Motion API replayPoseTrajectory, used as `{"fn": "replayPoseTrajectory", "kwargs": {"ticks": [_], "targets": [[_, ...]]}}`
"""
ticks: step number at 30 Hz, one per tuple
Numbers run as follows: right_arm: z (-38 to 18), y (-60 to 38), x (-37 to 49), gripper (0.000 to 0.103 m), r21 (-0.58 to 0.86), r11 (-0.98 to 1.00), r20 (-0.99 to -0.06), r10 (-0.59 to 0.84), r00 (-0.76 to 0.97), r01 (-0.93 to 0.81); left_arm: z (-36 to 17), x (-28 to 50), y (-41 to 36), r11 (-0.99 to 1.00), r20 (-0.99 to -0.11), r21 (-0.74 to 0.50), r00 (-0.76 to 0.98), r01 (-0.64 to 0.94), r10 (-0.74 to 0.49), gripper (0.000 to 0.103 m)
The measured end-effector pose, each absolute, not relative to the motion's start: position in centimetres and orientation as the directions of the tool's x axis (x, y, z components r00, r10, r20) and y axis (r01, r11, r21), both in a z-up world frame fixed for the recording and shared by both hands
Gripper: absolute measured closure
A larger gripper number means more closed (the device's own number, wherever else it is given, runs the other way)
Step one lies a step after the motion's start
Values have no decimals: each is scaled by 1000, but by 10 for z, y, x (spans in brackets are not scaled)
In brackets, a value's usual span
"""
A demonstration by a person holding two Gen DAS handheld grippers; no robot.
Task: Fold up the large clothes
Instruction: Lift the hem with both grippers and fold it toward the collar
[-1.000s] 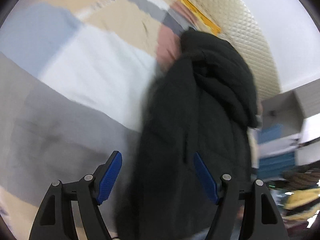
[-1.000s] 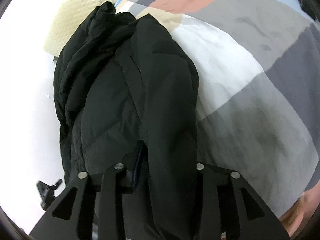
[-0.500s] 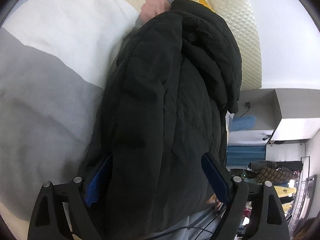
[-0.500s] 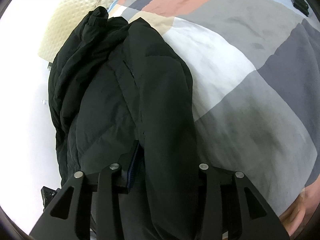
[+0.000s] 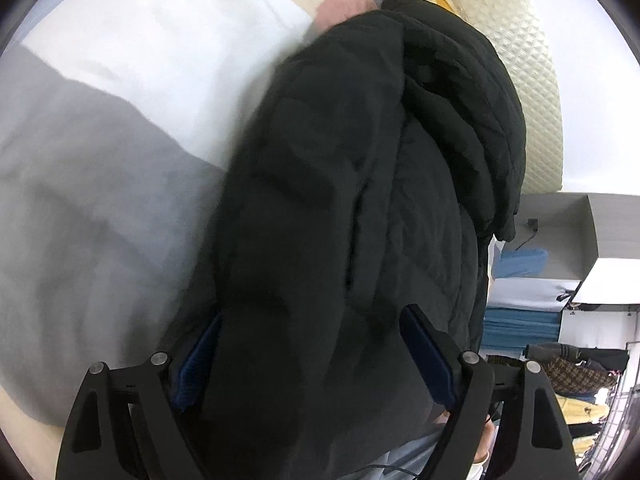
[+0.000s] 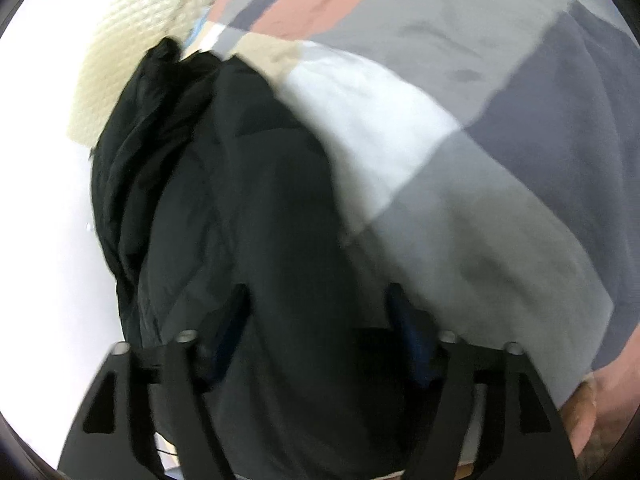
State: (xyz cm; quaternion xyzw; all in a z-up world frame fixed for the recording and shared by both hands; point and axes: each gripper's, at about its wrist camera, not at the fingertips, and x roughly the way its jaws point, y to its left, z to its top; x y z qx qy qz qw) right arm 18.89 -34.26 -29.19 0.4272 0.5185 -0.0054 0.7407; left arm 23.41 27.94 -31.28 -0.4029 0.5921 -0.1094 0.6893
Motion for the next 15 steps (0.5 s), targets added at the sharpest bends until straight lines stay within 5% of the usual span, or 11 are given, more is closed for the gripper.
{"fn": "replayPoseTrajectory", "kwargs": {"ticks": [11, 15], "targets": [[-284, -309, 194, 24, 717, 633, -689, 579, 436, 292, -326, 240, 275, 666, -740, -671, 248, -326, -625, 18], [-289, -310, 195, 44, 706, 635, -701, 567, 432, 314, -326, 242, 271, 673, -740, -672, 247, -309, -625, 18]]}}
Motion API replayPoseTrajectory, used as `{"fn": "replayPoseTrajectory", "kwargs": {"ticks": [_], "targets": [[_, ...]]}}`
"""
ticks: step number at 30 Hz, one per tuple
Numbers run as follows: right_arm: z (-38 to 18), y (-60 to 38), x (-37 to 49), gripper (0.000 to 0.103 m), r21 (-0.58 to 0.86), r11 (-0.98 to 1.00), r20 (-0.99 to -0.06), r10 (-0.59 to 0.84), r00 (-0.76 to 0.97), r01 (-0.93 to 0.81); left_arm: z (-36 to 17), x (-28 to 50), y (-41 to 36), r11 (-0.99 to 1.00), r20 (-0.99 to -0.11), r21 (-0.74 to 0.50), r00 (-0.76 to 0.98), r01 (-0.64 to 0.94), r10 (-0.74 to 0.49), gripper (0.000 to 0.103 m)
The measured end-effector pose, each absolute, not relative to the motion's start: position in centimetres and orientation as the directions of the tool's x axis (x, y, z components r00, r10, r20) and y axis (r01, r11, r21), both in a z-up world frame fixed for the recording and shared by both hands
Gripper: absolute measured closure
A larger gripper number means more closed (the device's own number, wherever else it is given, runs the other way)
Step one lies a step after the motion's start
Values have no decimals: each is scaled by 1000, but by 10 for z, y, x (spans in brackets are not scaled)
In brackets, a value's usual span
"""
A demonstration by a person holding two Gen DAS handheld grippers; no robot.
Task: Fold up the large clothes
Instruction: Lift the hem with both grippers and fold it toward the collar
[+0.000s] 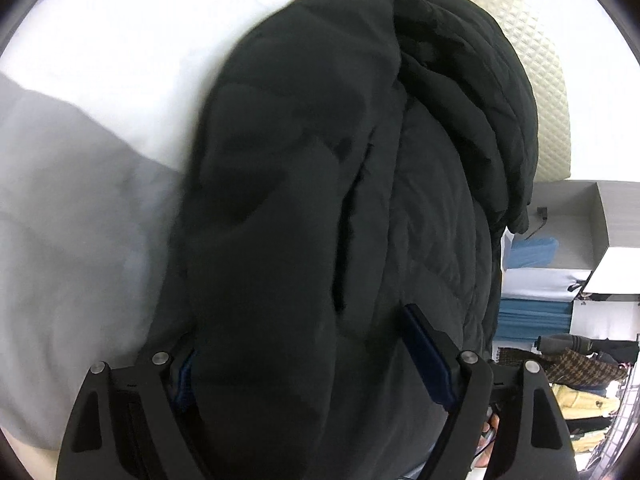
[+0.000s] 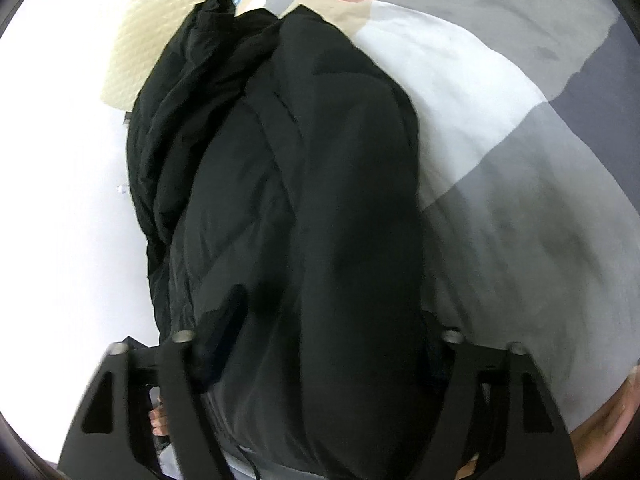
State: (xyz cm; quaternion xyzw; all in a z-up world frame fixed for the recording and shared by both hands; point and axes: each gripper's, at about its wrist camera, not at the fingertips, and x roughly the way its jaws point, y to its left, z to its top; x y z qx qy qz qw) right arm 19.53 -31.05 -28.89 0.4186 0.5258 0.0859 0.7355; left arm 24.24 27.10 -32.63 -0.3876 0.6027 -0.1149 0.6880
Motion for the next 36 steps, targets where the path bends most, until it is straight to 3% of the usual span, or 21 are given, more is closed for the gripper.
{"fn": "replayPoseTrajectory", "kwargs": {"ticks": [4, 9, 12, 24, 36], "targets": [[-290, -319, 194, 72, 727, 601, -681, 568, 462, 334, -327, 240, 275, 645, -716, -697, 262, -315, -647, 24], [-280, -319, 195, 85, 740, 608, -661, 577, 480, 289, -309, 234, 275, 609, -667, -745, 312, -271, -677, 74], [-271, -319, 198, 90, 723, 640, -672, 564, 479, 261, -298, 231, 274, 592, -646, -763, 338, -260, -685, 85], [-234, -333, 186, 96, 808, 568, -551, 632, 545, 157, -204, 205, 298, 584, -616, -776, 482, -238, -623, 98], [-163, -355, 142, 98, 892, 452, -348, 677, 648, 7, -122, 144, 316, 594, -596, -777, 546, -207, -589, 100]]}}
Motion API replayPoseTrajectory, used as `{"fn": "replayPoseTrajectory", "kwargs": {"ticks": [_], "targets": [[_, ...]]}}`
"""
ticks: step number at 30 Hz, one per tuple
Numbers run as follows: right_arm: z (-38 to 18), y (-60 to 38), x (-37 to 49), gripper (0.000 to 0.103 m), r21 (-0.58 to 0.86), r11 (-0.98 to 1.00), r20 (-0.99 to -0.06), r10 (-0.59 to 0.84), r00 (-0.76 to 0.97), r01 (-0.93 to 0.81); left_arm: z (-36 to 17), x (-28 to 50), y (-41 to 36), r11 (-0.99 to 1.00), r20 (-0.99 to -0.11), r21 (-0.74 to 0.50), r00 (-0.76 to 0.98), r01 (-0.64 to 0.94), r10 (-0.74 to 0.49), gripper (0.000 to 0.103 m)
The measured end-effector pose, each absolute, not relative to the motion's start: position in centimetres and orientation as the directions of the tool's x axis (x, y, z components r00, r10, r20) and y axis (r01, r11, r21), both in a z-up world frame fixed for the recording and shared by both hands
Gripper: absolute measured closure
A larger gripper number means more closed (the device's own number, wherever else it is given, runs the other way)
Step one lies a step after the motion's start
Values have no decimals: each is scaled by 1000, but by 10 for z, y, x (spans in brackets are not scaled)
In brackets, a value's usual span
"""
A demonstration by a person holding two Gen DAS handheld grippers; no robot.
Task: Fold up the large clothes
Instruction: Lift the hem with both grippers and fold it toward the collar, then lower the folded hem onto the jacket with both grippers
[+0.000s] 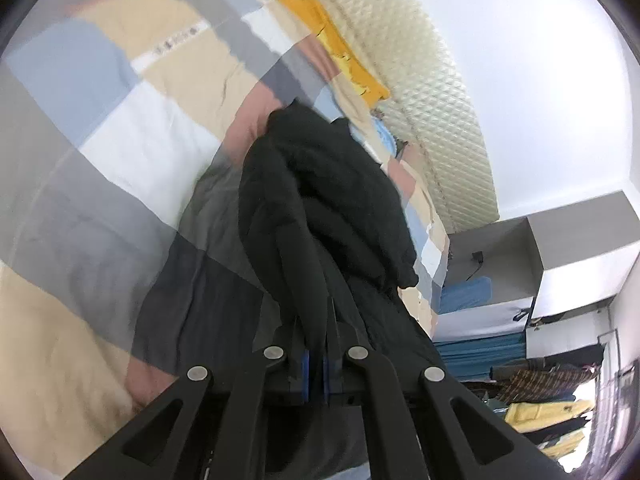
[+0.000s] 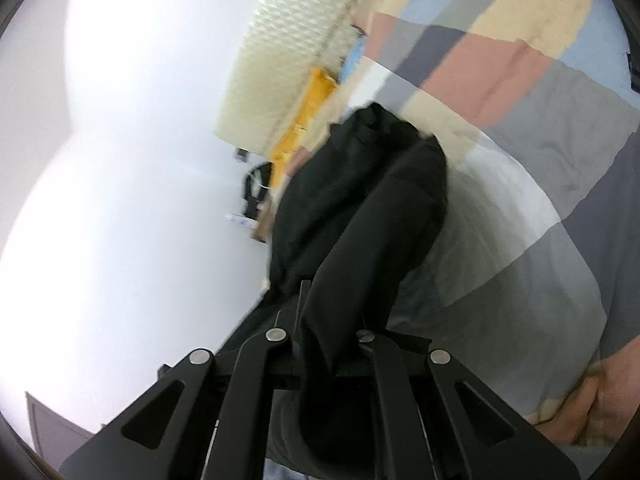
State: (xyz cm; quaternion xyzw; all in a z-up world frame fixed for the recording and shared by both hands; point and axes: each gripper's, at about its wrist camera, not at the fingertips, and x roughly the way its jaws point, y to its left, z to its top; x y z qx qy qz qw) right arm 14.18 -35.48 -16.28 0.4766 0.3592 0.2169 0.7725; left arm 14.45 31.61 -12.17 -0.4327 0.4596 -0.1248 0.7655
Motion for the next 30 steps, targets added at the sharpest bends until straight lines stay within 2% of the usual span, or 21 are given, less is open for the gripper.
{"fn": "replayPoseTrajectory", "kwargs": {"ticks": [8, 13, 21, 24, 30], "targets": [[-119, -373, 91, 98, 911, 395, -203, 681, 704, -119, -54, 88, 306, 657, -588, -748, 559, -99, -585, 100], [-102, -383, 60, 98, 905, 395, -179, 686, 706, -155, -29, 46, 300, 674, -586, -737, 550, -54, -595, 100], [-91, -400, 41, 98, 895, 425, -213, 672, 710, -134, -22, 16, 292, 672, -572, -740, 552, -29, -606, 100], [-92, -403, 63, 98, 899, 424, -231, 673, 703, -111, -17, 35, 288, 724, -607, -690, 560, -18, -564, 100], [-84, -402, 126, 97, 861, 505, -331, 644, 690, -58, -21, 98, 290, 751, -637, -659, 562, -43, -528, 99]]}}
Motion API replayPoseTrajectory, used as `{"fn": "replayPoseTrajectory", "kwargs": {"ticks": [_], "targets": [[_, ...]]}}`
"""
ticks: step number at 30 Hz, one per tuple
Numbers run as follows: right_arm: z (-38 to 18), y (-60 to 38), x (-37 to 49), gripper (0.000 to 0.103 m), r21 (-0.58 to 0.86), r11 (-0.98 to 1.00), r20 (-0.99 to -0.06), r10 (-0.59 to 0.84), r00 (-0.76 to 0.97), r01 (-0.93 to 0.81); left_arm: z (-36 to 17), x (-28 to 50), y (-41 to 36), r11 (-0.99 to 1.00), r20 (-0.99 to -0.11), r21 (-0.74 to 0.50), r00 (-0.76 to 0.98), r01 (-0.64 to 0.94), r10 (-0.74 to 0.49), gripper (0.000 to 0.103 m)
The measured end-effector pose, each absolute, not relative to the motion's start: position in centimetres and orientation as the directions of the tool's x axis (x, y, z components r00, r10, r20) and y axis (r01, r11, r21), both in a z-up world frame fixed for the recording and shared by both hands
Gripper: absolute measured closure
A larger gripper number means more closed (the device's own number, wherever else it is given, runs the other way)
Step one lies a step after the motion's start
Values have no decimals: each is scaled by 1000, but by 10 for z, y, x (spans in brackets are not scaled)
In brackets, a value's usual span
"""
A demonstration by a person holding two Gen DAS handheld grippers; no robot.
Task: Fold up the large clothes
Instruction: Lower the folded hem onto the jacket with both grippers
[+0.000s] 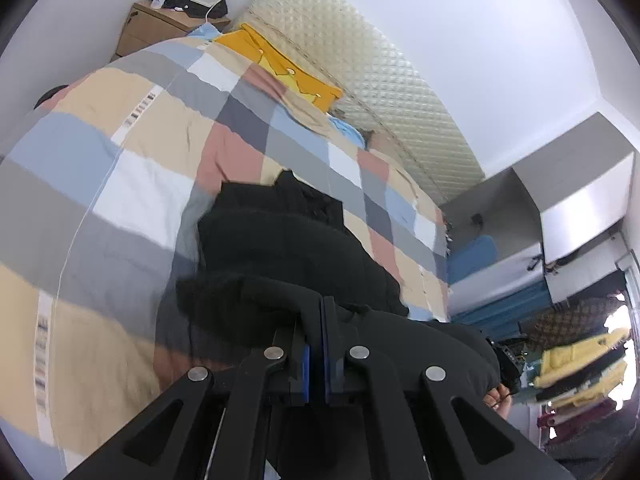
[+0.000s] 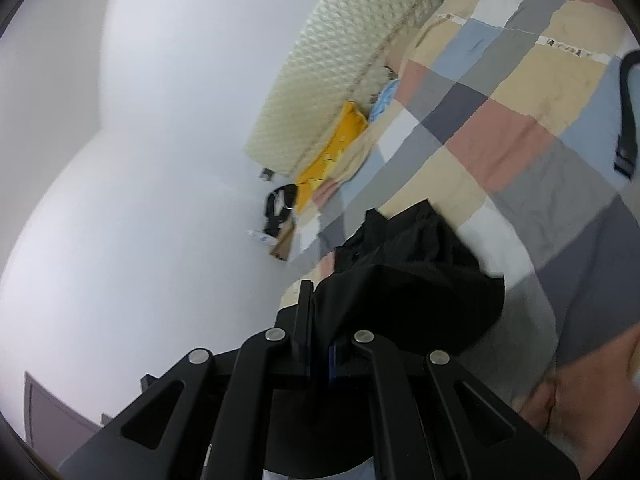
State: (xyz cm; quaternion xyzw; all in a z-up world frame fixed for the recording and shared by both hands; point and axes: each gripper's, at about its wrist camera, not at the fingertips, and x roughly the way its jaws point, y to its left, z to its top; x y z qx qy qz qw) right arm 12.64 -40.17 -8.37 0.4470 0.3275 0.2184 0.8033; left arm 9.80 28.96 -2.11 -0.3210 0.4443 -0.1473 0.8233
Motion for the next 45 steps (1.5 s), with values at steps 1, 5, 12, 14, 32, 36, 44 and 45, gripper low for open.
{"fn": "replayPoseTrajectory", "kwargs": {"ticks": [1, 5, 12, 14, 32, 36, 44, 45], "targets": [[-84, -400, 147, 97, 858, 513, -351, 642, 682, -42, -22, 117, 290, 763, -650, -644, 565, -57, -507, 99], [-84, -396, 203, 97, 828, 559, -432, 605, 669, 29, -29, 176, 288, 801, -701, -589, 563, -111, -437, 99], [-90, -391, 259, 97, 815, 567, -487, 562, 669, 117, -49, 250, 277, 871, -789, -448, 549, -203, -277, 99], [-92, -392, 269, 97, 814, 567, -490, 550, 676, 129, -54, 262, 277, 870, -792, -443, 549, -217, -267, 99], [-185, -392, 342, 97, 745, 632, -618, 530, 581, 215, -127, 334, 236, 936, -885, -201, 463, -289, -47, 97], [-206, -394, 348, 97, 781, 585, -583, 559, 590, 218, -142, 338, 237, 929, -878, -215, 476, -302, -48, 97], [-226, -384, 357, 97, 741, 620, -639, 533, 555, 259, -174, 354, 227, 935, -886, -193, 463, -298, -35, 97], [-225, -384, 356, 97, 739, 620, -641, 530, 555, 263, -174, 354, 226, 936, -884, -192, 466, -295, -34, 97]]}}
